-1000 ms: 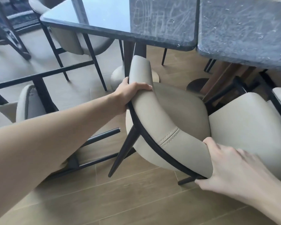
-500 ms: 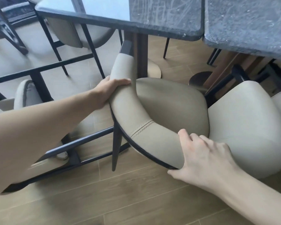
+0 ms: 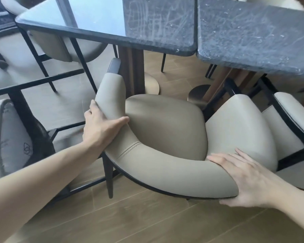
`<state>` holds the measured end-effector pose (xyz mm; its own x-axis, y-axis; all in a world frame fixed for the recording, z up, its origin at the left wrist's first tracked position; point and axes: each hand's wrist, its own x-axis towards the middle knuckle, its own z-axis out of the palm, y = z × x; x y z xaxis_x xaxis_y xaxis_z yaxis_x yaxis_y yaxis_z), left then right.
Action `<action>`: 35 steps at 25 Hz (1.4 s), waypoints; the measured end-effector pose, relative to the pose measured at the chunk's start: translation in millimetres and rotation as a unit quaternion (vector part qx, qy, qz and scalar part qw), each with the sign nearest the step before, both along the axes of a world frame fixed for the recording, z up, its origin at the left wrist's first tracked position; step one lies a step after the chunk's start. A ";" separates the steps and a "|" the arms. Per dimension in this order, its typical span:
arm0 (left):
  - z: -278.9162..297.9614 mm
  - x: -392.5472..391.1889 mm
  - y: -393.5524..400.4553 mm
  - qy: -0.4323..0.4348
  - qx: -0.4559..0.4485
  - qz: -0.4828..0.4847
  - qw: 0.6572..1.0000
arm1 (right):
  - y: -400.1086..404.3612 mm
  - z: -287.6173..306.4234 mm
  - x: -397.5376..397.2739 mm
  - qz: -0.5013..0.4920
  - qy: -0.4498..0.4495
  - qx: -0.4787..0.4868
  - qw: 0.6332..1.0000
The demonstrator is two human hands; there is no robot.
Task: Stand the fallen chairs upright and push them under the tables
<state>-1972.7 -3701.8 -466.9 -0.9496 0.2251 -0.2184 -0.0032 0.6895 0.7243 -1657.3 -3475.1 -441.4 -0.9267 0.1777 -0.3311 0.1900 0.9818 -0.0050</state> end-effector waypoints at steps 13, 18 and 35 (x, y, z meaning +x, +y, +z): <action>-41.5 -7.6 8.4 -0.021 0.017 -0.018 0.999 | -30.3 -16.6 10.1 0.011 -0.037 0.010 0.999; -48.0 -13.5 28.9 -0.014 0.050 0.009 0.999 | -3.7 -14.7 -2.6 0.016 -0.065 0.005 0.998; -37.0 -42.5 108.1 0.020 0.008 -0.015 1.000 | 66.6 -17.1 -30.4 -0.014 -0.010 0.053 0.998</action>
<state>-2015.2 -3593.6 -503.9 -0.9502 0.2570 -0.1762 0.0467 0.6765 0.7350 -1687.6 -3408.5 -458.4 -0.9141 0.2382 -0.3280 0.2160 0.9709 0.1033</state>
